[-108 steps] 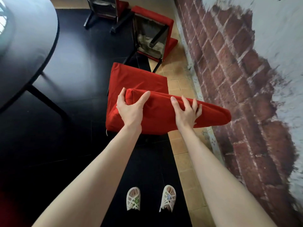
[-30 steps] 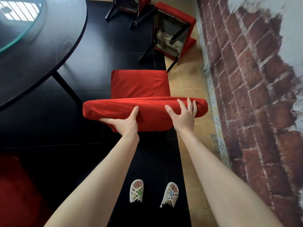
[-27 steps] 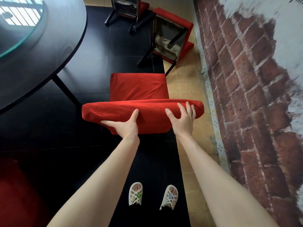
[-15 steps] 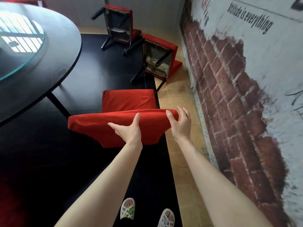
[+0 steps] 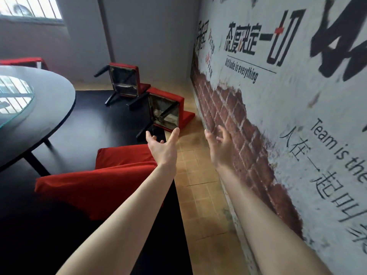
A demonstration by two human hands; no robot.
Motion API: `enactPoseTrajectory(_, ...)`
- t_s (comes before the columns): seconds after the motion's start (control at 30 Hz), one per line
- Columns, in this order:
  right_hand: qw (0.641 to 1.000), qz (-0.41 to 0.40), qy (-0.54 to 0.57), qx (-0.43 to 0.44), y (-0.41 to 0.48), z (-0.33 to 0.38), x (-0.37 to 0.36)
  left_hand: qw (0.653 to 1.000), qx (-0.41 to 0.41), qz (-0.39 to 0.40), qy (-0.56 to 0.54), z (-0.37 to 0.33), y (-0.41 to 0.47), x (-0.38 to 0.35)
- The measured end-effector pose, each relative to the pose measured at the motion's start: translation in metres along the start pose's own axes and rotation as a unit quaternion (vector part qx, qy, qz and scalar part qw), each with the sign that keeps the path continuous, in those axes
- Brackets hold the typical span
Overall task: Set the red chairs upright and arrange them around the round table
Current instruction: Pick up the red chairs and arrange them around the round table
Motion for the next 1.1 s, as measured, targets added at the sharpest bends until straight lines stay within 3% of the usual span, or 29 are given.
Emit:
enactPoseTrajectory(0.27, 0.996, -0.052, 0.016, 0.076, 0.06, 0.041, 0.079, 0.994, -0.074, 0.074, -0.01, -0.055, -0.016, -0.094)
enactPoseTrajectory(0.53, 0.99, -0.083, 0.031, 0.11, 0.142, 0.069, 0.111, 0.982, -0.134, 0.131, 0.01, -0.102, 0.014, -0.182)
enactPoseTrajectory(0.73, 0.989, -0.079, 0.02, 0.124, 0.229, 0.073, 0.103, 0.972, -0.179, 0.15, 0.013, -0.128, 0.067, -0.248)
enactPoseTrajectory(1.1, 0.99, -0.041, 0.029, 0.129, 0.456, 0.07, 0.021, 0.972, -0.208, 0.114, 0.007, -0.153, 0.258, -0.365)
Point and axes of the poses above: each hand's wrist, its own y-axis towards the middle knuckle, its own x-axis out of the back of the hand, z = x × y, the point moved 7 cm from there along y, towards the middle knuckle, and after that the axes turned 2 degrees about z, right-handed, at the moved point
